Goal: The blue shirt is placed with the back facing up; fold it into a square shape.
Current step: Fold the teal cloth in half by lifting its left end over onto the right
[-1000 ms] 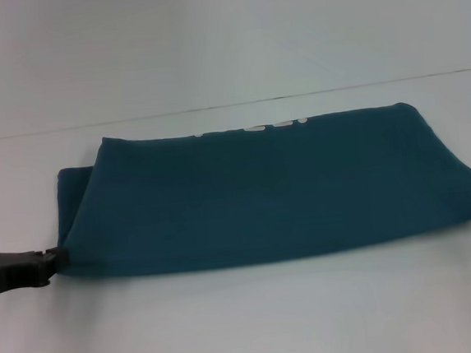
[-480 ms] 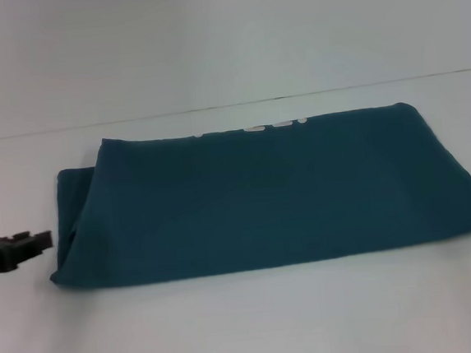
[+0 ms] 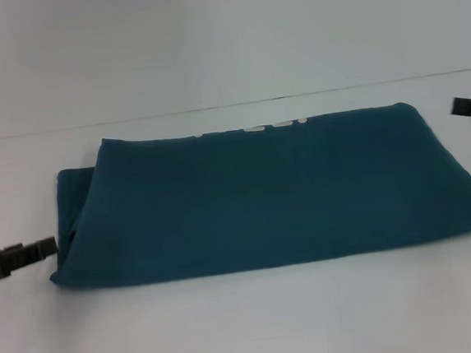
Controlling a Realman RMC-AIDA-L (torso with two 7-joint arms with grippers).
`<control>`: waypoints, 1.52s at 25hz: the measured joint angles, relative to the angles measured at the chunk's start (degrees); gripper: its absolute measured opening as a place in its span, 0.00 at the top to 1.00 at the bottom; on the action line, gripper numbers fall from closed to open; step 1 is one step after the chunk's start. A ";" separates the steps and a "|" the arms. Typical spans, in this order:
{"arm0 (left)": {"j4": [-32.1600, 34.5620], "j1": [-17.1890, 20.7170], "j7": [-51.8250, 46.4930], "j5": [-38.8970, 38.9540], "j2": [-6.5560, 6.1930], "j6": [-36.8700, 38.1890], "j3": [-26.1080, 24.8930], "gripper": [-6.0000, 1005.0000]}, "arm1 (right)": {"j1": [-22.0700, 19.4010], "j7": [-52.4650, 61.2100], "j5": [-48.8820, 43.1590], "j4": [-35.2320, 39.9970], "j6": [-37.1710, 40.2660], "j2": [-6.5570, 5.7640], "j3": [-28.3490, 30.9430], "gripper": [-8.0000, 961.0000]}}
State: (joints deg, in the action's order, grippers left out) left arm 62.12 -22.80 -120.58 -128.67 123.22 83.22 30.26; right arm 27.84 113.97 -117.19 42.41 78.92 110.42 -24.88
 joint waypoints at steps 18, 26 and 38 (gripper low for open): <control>-10.49 0.83 -8.17 -0.65 -0.63 2.40 -5.01 0.28 | 5.95 6.26 -2.43 0.05 -1.09 -0.57 -6.87 0.18; -15.95 -1.90 -11.43 -1.56 -1.30 -1.80 -4.42 0.28 | 6.39 6.01 -2.43 0.43 -1.24 -1.08 -7.76 0.18; -19.21 -4.27 -12.80 -3.38 -1.90 -6.74 -3.20 0.28 | 6.49 6.35 -2.42 0.65 -1.22 -1.38 -7.92 0.18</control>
State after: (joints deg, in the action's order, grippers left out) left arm 42.91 -27.07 -133.39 -132.05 121.32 76.48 27.06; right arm 34.33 120.32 -119.61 43.06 77.70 109.03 -32.79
